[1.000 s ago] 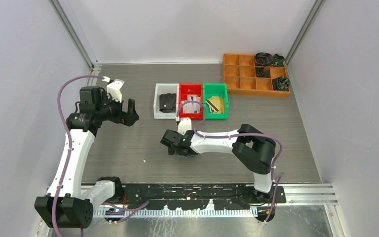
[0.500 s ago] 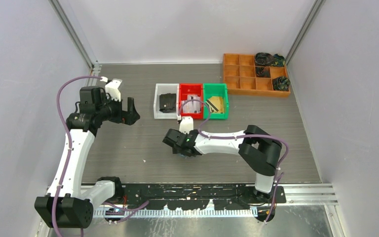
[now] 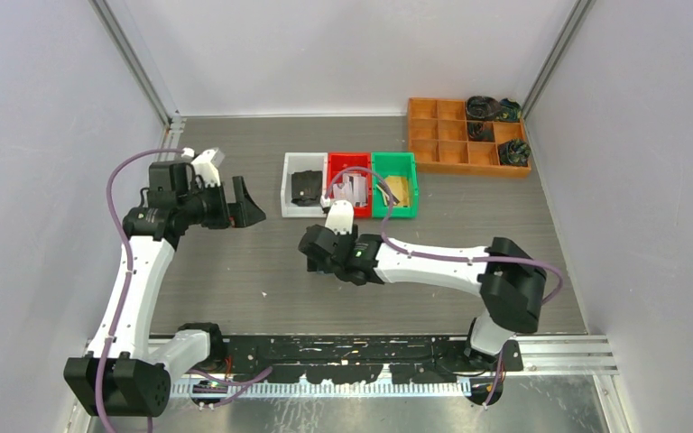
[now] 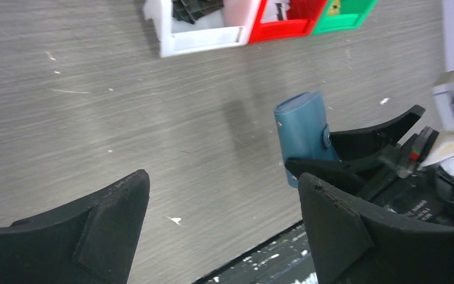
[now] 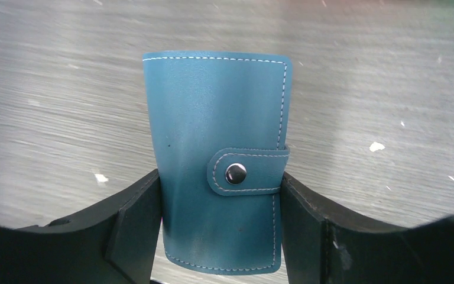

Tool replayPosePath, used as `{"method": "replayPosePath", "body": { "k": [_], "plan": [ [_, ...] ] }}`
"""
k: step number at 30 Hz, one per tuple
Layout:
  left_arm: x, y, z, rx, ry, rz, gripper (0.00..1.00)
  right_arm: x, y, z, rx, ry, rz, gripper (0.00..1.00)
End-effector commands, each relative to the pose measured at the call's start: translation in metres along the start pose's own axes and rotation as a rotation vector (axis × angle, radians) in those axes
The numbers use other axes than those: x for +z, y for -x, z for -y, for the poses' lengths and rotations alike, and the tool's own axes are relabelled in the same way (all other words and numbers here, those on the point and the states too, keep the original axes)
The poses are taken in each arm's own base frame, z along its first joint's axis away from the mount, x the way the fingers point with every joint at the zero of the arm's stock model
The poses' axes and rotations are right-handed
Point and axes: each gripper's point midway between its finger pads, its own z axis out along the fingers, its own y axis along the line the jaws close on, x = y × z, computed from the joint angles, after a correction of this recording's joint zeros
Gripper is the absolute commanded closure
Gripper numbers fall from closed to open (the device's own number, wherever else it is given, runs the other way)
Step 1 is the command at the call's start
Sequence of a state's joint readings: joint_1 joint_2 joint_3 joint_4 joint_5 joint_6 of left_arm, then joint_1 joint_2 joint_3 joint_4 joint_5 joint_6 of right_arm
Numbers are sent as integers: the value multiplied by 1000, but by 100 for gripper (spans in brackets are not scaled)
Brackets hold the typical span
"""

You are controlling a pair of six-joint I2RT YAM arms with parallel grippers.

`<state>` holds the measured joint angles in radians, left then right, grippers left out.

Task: Take the credit cards out of the card holder
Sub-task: Pick up the card holder from the center of the board.

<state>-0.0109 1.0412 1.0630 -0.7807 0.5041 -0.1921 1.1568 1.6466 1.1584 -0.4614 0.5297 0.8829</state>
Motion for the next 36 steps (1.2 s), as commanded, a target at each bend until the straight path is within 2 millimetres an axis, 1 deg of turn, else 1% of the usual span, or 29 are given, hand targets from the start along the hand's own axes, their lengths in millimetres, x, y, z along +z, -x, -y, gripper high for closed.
{"method": "replayPosePath", "body": {
  "k": [1,3,8,10,14,17,21,26,29,32,36],
  "plan": [
    [-10,2,34,-101,-153,21,5,-49,79,-52,138,212,191,33],
    [-13,3,42,-142,-190,37,6,-60,89,-62,160,262,210,32],
    [-17,8,59,-229,-270,40,12,-85,109,-85,195,394,255,31],
    [-19,11,65,-240,-298,40,13,-93,112,-94,192,434,261,30],
    [-26,13,77,-240,-362,38,16,-103,119,-107,185,487,269,30],
    [-29,14,80,-219,-379,53,17,-112,124,-117,181,531,283,30],
    [-31,15,82,-221,-389,60,21,-123,129,-129,180,582,298,30],
    [-32,15,86,-232,-406,54,27,-129,134,-141,166,607,306,29],
    [-32,12,85,-228,-403,49,32,-133,137,-148,160,622,311,29],
    [-32,9,85,-231,-411,39,41,-135,138,-154,158,639,312,30],
    [-33,11,88,-228,-421,43,57,-137,134,-160,147,656,300,29]
  ]
}}
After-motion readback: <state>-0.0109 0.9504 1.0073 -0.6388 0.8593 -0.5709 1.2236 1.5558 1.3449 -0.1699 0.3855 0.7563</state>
